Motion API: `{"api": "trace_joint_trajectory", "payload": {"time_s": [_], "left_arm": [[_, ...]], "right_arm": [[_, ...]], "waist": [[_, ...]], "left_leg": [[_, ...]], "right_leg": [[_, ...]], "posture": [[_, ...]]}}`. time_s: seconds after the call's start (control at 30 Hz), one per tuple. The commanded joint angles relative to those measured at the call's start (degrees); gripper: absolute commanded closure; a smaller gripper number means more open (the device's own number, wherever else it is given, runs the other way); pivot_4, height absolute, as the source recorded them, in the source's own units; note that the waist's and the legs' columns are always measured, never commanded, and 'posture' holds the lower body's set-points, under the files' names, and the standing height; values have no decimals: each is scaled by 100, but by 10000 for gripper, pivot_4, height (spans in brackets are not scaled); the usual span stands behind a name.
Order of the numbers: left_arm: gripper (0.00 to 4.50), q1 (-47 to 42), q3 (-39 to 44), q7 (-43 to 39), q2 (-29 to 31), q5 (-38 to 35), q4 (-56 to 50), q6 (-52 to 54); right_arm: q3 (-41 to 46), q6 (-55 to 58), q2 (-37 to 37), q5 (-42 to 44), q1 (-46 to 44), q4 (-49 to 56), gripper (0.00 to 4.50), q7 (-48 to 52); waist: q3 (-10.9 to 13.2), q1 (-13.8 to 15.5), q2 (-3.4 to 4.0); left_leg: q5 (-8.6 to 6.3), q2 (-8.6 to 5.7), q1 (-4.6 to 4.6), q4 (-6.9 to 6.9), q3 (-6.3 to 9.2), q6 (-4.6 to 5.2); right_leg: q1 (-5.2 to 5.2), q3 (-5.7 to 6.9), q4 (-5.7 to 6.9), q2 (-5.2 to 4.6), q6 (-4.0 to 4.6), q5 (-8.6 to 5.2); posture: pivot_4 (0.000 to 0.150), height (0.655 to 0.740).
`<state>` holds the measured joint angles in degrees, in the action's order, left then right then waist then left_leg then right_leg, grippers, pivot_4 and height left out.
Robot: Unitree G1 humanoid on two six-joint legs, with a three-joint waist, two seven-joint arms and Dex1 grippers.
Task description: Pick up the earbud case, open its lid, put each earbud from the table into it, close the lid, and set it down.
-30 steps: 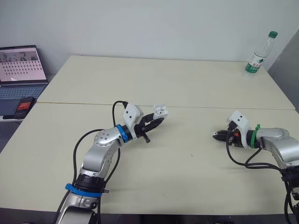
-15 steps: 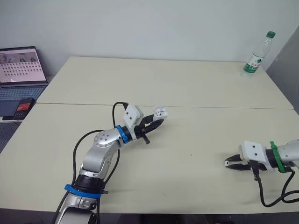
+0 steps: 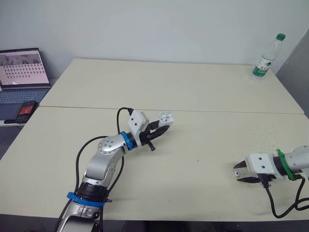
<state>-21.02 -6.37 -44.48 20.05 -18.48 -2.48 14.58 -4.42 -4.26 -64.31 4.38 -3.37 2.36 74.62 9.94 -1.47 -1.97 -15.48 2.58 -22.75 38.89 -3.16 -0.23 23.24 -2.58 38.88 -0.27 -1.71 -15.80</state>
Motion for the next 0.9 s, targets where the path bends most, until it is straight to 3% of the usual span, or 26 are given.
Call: {"api": "trace_joint_trajectory", "payload": {"time_s": [0.03, 0.23, 0.43, 0.63, 0.9], "left_arm": [[37573, -36, 16, -7, 11, 13, -307, -106], [37573, -51, 8, -20, -15, 57, -256, -130], [37573, -44, -34, 4, -94, 88, -240, -183], [37573, -36, -37, 35, -133, 124, -241, -214], [37573, -23, -33, 64, -143, 214, -210, -312]], "right_arm": [[-25, 685, -305, -242, 157, 292, 10291, 39], [-67, 2870, -803, -186, 88, 1644, 10291, 122], [-677, 4751, -950, -366, -622, 2903, 10291, 37], [-1789, 5608, -693, -1188, -1418, 2914, 10291, -335], [-2300, 5983, -563, -1311, -1758, 3002, 10291, -355]], "waist": [[-1, 5, 0], [-1, 60, 2], [-2, 47, 3], [-2, 50, 3], [-2, 47, 2]], "left_leg": [[0, -1, 0, 0, -1, 0], [0, -4, -3, 1, 2, 0], [0, 3, 0, 1, 7, 0], [0, -5, -7, 3, 0, 0], [0, -5, -11, 1, 6, 0]], "right_leg": [[0, 0, 0, -1, 0, 0], [0, 0, 0, -18, 0, 0], [3, 6, 3, -25, 1, 0], [7, 7, -2, -31, 1, 0], [12, 10, 0, -33, 1, 0]], "posture": [[1500, 7362], [1500, 7362], [1500, 7362], [1500, 7362], [1500, 7362]]}}
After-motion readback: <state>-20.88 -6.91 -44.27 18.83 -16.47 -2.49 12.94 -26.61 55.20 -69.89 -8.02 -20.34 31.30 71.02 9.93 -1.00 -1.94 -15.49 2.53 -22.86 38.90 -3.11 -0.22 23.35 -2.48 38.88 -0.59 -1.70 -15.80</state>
